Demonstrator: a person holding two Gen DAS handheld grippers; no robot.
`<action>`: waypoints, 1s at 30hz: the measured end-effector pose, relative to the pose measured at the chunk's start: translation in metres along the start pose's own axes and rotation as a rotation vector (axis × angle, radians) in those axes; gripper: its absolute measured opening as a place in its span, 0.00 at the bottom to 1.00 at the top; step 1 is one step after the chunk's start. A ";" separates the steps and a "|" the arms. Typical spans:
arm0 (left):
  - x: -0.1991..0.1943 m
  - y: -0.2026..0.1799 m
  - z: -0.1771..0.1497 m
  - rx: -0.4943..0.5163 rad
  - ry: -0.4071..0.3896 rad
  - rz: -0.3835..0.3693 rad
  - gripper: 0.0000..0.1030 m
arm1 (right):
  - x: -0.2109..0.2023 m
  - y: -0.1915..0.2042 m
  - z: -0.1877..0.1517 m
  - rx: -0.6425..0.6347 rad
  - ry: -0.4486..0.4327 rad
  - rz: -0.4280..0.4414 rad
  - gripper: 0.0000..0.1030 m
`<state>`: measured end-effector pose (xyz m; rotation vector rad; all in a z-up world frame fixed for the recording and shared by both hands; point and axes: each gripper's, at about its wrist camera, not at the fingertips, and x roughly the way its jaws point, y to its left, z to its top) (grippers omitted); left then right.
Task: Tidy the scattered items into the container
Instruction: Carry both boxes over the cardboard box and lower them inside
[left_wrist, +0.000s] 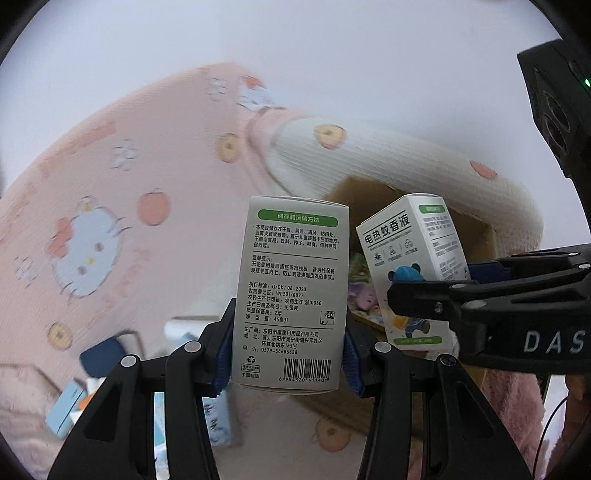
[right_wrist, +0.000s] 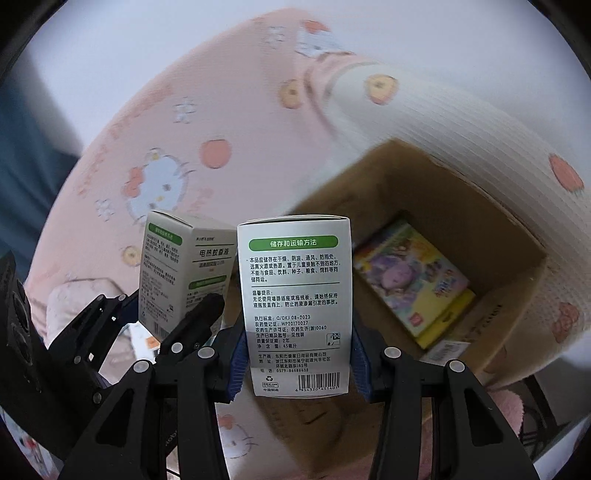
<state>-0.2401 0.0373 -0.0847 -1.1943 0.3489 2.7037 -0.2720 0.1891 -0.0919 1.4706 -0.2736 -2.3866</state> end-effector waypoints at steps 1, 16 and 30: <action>0.006 -0.003 0.001 0.005 0.009 -0.008 0.50 | 0.004 -0.007 0.000 0.011 0.007 -0.007 0.43; 0.110 -0.050 0.020 0.054 0.318 -0.114 0.50 | 0.059 -0.077 0.016 0.125 0.156 -0.084 0.43; 0.182 -0.065 0.031 0.104 0.466 -0.178 0.50 | 0.096 -0.118 0.036 0.232 0.239 -0.098 0.43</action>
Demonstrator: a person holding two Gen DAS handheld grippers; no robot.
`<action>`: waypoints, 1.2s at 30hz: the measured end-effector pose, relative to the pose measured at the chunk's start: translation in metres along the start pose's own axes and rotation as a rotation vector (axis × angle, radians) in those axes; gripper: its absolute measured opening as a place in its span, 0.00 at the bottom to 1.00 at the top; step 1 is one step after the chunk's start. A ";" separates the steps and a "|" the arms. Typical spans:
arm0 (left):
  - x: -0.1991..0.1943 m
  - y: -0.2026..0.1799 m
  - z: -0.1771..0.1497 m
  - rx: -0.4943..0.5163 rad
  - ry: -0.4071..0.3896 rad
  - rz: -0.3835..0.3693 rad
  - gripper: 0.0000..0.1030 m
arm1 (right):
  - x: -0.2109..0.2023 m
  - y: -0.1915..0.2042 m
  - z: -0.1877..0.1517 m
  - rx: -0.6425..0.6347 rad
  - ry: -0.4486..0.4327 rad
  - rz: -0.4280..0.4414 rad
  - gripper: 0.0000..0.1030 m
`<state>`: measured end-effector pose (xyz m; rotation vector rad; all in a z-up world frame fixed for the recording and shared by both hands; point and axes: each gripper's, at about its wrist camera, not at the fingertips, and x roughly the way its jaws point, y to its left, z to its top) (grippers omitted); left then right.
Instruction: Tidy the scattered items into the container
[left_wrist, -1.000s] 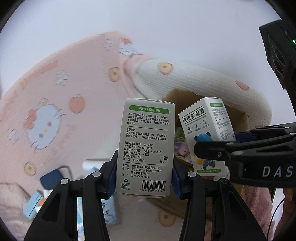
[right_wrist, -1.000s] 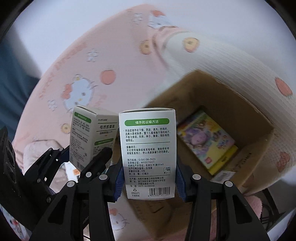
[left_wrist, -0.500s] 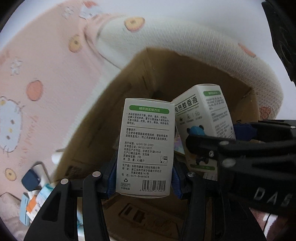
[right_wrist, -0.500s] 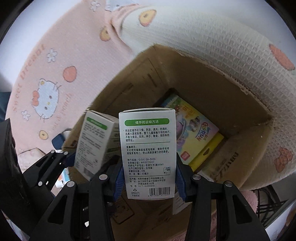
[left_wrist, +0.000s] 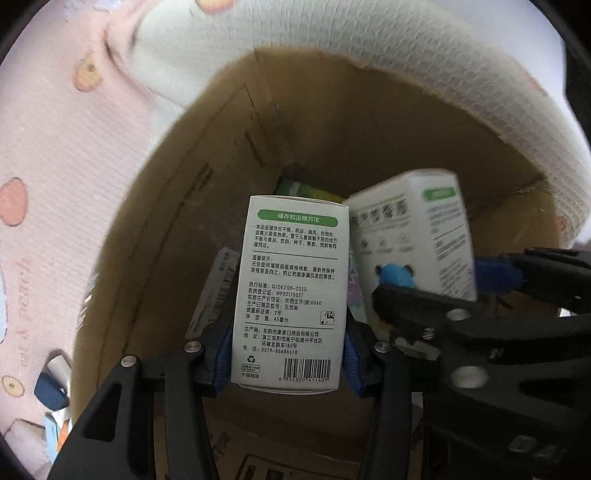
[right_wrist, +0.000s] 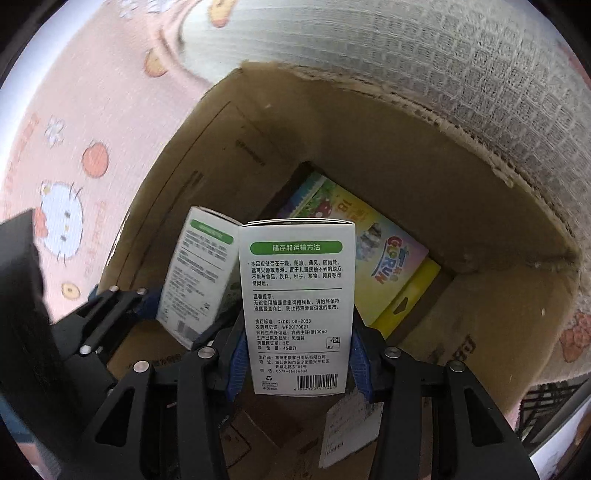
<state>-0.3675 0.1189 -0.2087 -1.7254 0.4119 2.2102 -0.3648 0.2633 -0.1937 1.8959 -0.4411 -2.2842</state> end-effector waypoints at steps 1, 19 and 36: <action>0.006 0.001 0.003 0.001 0.022 -0.002 0.50 | 0.000 -0.001 0.004 0.009 0.002 -0.004 0.43; 0.079 -0.006 0.016 0.017 0.136 -0.080 0.50 | 0.017 -0.025 0.029 0.035 0.027 -0.084 0.43; 0.094 -0.015 -0.001 0.082 0.112 -0.135 0.51 | 0.025 -0.019 0.025 -0.005 0.051 -0.125 0.43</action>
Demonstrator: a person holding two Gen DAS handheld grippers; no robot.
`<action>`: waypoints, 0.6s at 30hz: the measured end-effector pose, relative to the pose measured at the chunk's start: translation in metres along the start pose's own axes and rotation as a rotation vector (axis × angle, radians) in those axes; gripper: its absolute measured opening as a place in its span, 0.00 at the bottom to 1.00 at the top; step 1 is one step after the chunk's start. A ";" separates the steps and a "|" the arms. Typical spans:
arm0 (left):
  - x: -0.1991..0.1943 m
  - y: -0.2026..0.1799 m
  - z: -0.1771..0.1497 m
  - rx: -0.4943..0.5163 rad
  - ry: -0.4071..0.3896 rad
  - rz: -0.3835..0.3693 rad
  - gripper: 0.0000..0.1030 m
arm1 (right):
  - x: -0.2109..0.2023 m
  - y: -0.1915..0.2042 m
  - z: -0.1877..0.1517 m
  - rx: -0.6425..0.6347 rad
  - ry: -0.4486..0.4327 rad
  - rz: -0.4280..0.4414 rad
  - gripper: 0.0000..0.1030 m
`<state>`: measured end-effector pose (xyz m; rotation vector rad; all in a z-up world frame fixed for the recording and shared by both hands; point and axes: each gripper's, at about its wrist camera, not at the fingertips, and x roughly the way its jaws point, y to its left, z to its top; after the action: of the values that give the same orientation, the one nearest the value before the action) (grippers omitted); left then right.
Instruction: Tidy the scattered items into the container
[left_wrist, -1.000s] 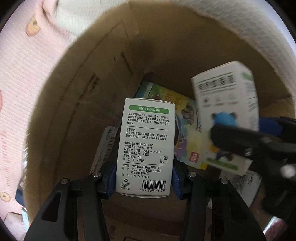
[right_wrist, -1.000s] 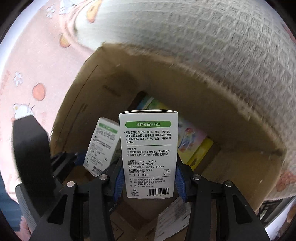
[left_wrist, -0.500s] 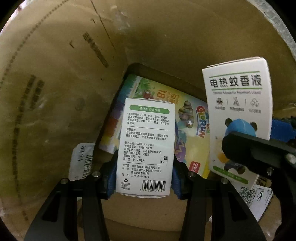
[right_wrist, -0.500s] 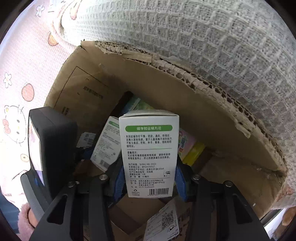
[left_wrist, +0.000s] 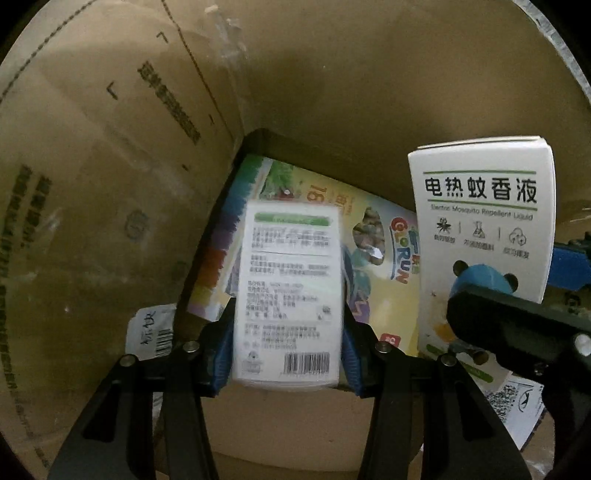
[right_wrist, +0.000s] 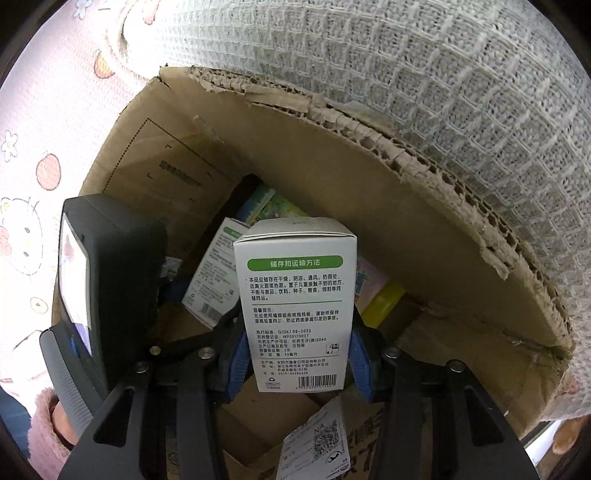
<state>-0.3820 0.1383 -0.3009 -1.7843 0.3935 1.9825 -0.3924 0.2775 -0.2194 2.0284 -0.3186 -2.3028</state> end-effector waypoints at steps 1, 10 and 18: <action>-0.002 0.000 -0.001 -0.006 -0.012 -0.003 0.51 | 0.000 0.000 0.000 -0.002 0.000 -0.001 0.43; -0.035 0.002 -0.021 -0.051 -0.077 0.013 0.54 | -0.013 0.001 -0.003 0.023 -0.027 0.024 0.43; -0.074 0.013 -0.055 -0.178 -0.195 0.030 0.30 | -0.021 0.011 -0.002 0.052 -0.029 0.115 0.43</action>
<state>-0.3355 0.0905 -0.2360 -1.6745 0.1867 2.2496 -0.3886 0.2704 -0.1973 1.9457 -0.4875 -2.2802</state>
